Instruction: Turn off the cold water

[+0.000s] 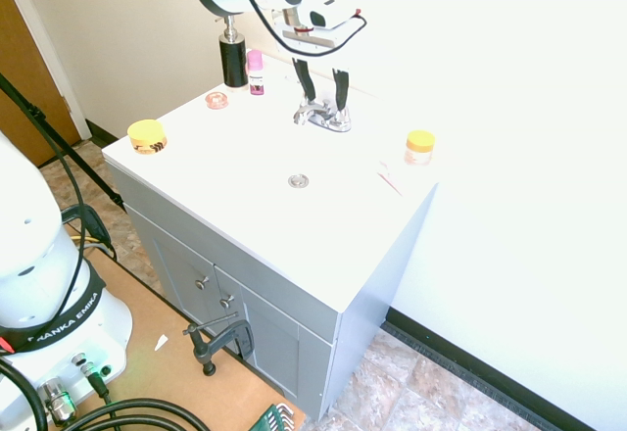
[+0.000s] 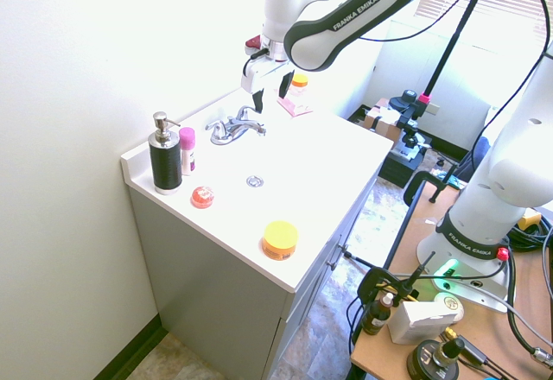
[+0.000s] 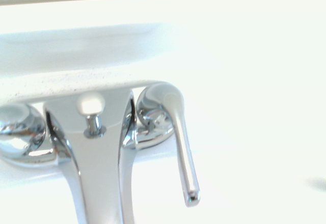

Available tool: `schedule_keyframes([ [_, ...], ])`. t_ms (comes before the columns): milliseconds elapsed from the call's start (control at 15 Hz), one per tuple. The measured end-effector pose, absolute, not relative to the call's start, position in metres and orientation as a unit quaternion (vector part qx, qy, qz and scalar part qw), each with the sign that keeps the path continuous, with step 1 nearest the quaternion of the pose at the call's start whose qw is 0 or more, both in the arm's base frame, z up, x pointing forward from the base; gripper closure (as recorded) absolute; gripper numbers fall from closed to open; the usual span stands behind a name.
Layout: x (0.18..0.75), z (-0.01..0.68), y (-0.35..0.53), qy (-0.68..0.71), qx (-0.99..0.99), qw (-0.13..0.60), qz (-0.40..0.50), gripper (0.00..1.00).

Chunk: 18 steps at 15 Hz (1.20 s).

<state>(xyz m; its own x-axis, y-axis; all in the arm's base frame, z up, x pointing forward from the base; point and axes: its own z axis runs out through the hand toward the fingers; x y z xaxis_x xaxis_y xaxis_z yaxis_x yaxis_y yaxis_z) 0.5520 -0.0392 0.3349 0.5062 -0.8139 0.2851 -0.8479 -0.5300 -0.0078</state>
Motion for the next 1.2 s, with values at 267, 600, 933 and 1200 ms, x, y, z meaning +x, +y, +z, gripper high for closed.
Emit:
schedule_keyframes([
  [267, 0.569, 0.323, -0.042, -0.487, 0.862, 0.071, 0.126, 0.0],
  [600, 0.572, 0.315, -0.055, -0.495, 0.857, 0.081, 0.12, 0.0],
  [933, 0.571, 0.307, -0.067, -0.504, 0.852, 0.088, 0.115, 0.0],
  [1200, 0.572, 0.306, -0.086, -0.513, 0.845, 0.093, 0.119, 0.0],
])
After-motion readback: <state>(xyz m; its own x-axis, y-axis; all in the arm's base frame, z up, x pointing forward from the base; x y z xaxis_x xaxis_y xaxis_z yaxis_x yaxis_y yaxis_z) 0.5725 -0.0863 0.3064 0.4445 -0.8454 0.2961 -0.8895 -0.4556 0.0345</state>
